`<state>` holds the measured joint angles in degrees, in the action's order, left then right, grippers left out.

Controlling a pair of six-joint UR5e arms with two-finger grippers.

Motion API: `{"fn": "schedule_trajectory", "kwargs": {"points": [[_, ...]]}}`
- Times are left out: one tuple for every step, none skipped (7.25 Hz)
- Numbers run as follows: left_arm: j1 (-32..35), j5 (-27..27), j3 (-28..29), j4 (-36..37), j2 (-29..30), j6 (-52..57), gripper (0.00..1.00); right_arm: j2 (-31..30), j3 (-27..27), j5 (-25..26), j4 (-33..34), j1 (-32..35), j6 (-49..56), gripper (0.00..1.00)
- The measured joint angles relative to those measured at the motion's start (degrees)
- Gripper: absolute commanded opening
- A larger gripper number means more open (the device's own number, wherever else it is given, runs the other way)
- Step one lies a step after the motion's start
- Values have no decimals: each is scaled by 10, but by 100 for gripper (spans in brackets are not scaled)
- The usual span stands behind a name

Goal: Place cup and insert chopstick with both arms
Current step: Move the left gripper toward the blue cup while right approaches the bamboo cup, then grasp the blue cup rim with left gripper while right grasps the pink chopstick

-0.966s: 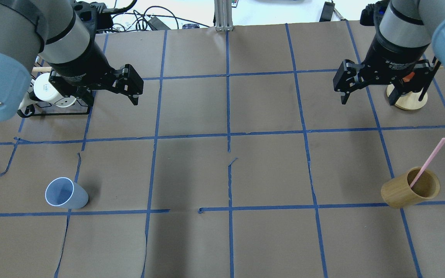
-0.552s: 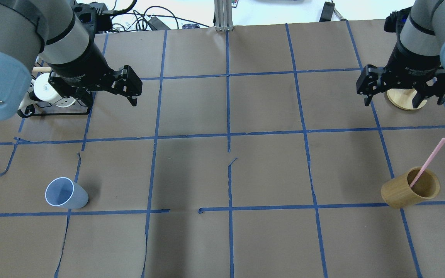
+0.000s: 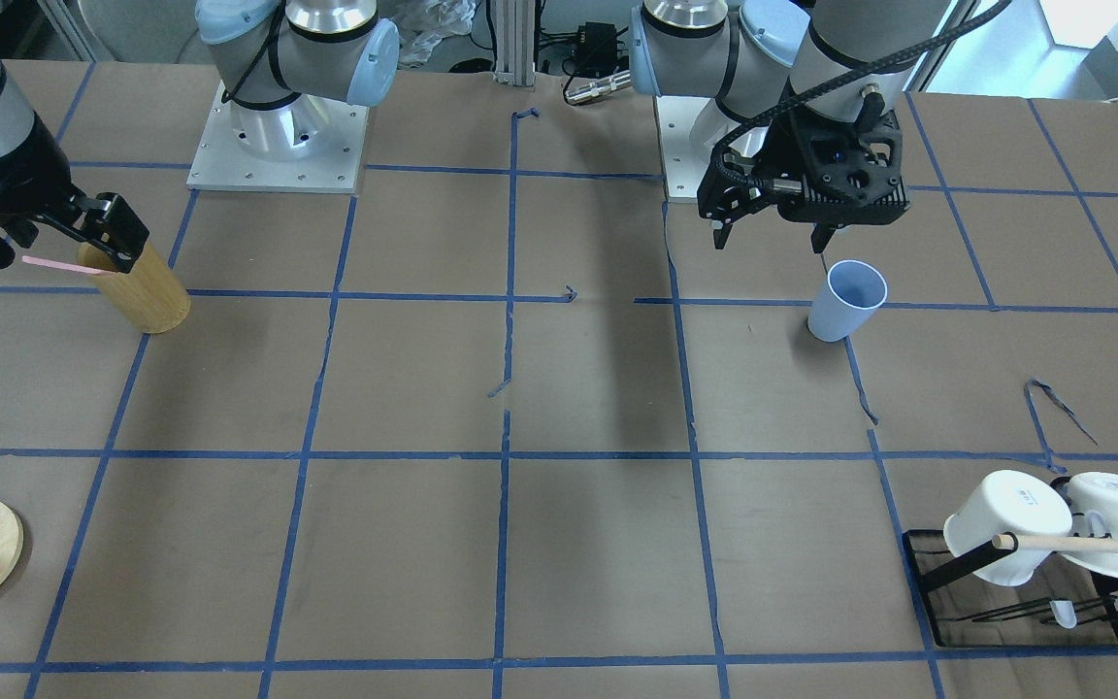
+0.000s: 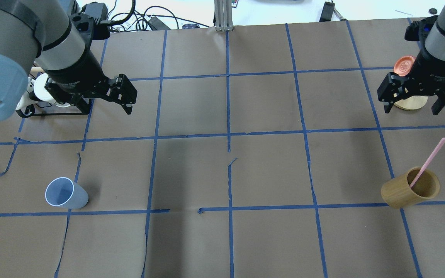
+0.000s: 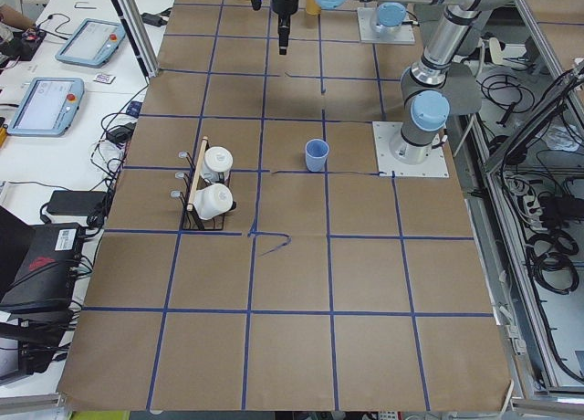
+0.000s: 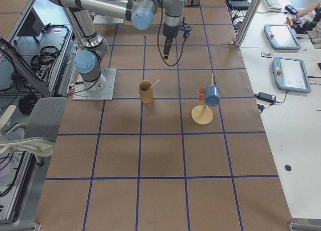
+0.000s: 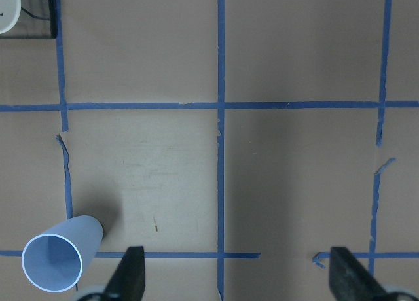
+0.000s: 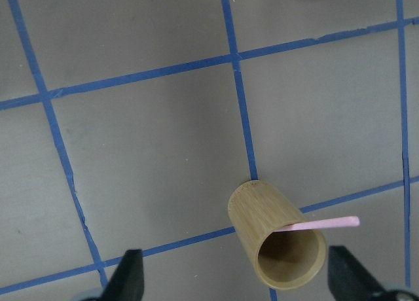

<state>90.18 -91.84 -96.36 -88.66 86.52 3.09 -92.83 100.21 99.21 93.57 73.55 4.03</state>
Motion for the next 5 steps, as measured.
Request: {"fn": "schedule_trajectory", "kwargs": {"points": [[-10, -18, -23, -4, -5, 32, 100, -1, 11, 0, 1, -32, 13, 89], [-34, -39, -46, -5, -7, 69, 99, -2, 25, 0, 4, -52, 23, 90], [-76, -49, -79, 8, -4, 111, 99, -3, 39, 0, 6, -67, 32, 100], [-119, -56, -126, 52, -1, 142, 99, -4, 47, 0, 7, -86, 52, 100], [-146, -67, -184, 119, 0, 160, 99, -4, 50, 0, 6, -106, 76, 100]]}}
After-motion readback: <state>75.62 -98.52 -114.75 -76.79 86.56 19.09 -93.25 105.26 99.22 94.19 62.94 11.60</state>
